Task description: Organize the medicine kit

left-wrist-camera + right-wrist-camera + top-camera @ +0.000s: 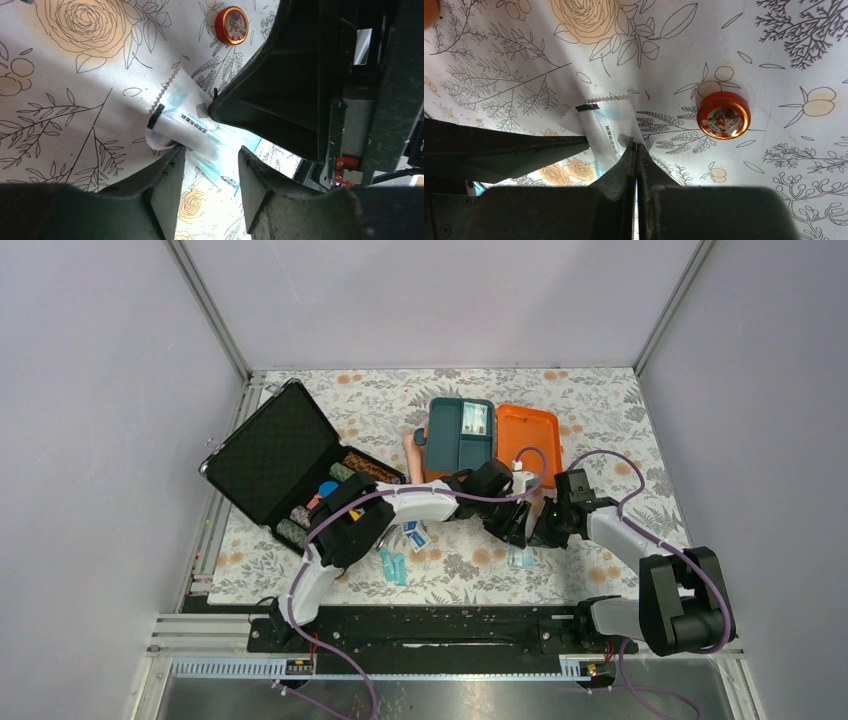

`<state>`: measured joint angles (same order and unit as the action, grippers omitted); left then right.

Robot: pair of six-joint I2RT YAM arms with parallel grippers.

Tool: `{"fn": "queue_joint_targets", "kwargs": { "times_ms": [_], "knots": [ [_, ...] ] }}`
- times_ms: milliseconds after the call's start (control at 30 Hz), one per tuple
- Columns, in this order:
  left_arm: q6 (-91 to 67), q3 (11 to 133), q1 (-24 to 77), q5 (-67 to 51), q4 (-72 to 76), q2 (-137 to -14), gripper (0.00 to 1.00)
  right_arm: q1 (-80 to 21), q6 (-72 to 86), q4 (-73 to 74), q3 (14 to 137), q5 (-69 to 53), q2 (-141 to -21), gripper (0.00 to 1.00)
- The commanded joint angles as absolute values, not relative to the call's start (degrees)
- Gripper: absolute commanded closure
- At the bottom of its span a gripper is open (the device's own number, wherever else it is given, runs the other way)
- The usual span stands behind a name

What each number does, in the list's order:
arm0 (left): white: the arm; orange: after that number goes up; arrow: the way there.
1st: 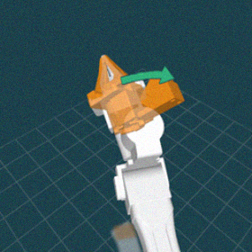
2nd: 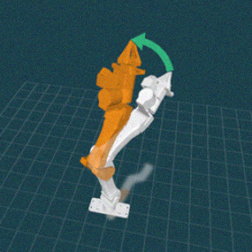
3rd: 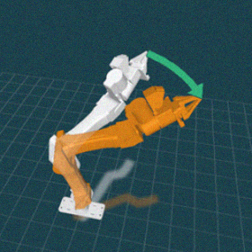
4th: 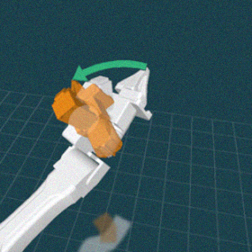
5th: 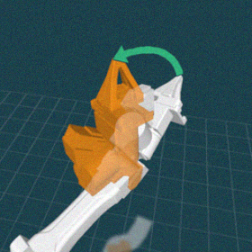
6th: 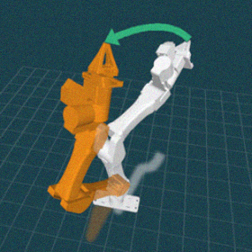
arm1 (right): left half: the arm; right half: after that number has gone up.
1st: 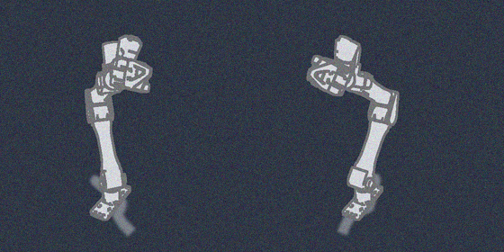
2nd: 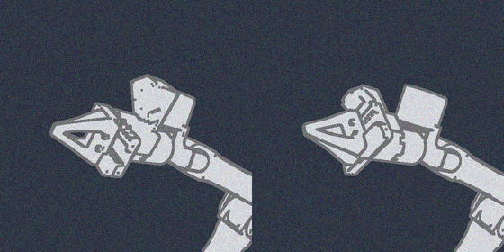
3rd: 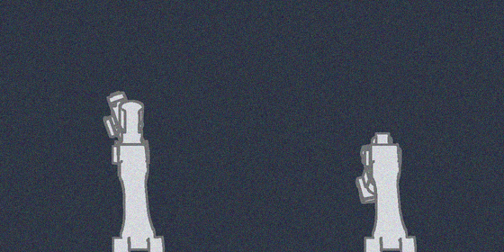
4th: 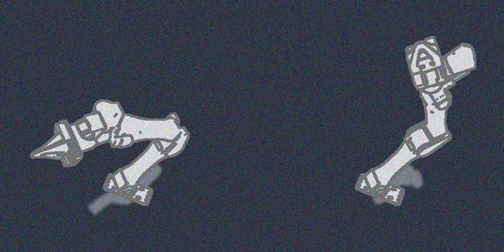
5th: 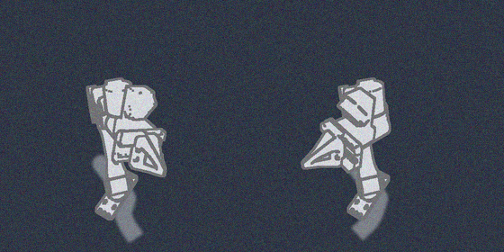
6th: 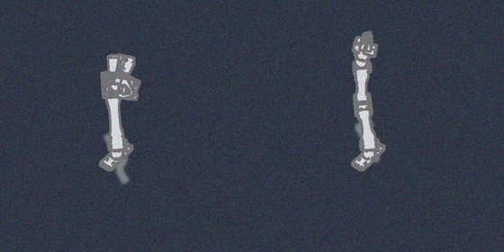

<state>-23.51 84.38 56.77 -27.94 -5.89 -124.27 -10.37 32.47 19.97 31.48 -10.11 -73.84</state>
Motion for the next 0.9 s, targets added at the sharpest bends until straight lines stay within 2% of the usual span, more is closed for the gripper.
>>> {"fn": "queue_joint_targets", "kwargs": {
  "times_ms": [0, 100, 167, 200, 300, 333, 467, 567, 733, 867],
  "knots": [
    [-24.3, 85.8, 57.3, -26.5, -7.5, -125.7, 0.61, -10.1, 32.4, 20.0, 31.0, -7.8, -73.6, 1.00],
    [-24.8, 85.9, 57.5, -22.9, -8.7, -126.1, 0.71, -10.1, 32.4, 20.0, 31.0, -7.8, -73.6, 1.00],
    [-24.6, 86.4, 57.9, -20.3, -9.8, -126.6, 0.72, -10.1, 32.4, 20.0, 30.9, -7.8, -73.6, 1.00],
    [-24.4, 87.0, 58.2, -19.5, -10.4, -126.9, 0.71, -10.1, 32.4, 20.0, 30.9, -7.7, -73.6, 1.00],
    [-23.6, 89.2, 59.7, -14.7, -13.6, -128.1, 0.57, -10.1, 32.4, 19.9, 30.9, -7.7, -73.6, 1.00],
    [-23.1, 89.9, 60.3, -13.7, -14.2, -128.4, 0.57, -10.1, 32.4, 19.9, 30.9, -7.7, -73.6, 1.00],
    [-22.6, 90.6, 61.4, -9.5, -15.4, -129.0, 0.72, -10.1, 32.4, 20.0, 30.9, -7.8, -73.6, 1.00],
    [-22.7, 90.4, 61.4, -7.1, -16.2, -129.0, 0.98, -10.1, 32.6, 19.9, 30.9, -7.8, -73.6, 1.00],
    [-21.2, 89.8, 61.0, -7.0, -16.5, -126.4, 1.00, -9.0, 30.2, 20.9, 33.1, -12.9, -70.3, 1.00],
    [-16.4, 87.9, 60.2, -9.6, -16.1, -120.5, 1.00, -8.9, 23.3, 28.8, 40.7, -15.0, -64.0, 1.00]
  ]
}}
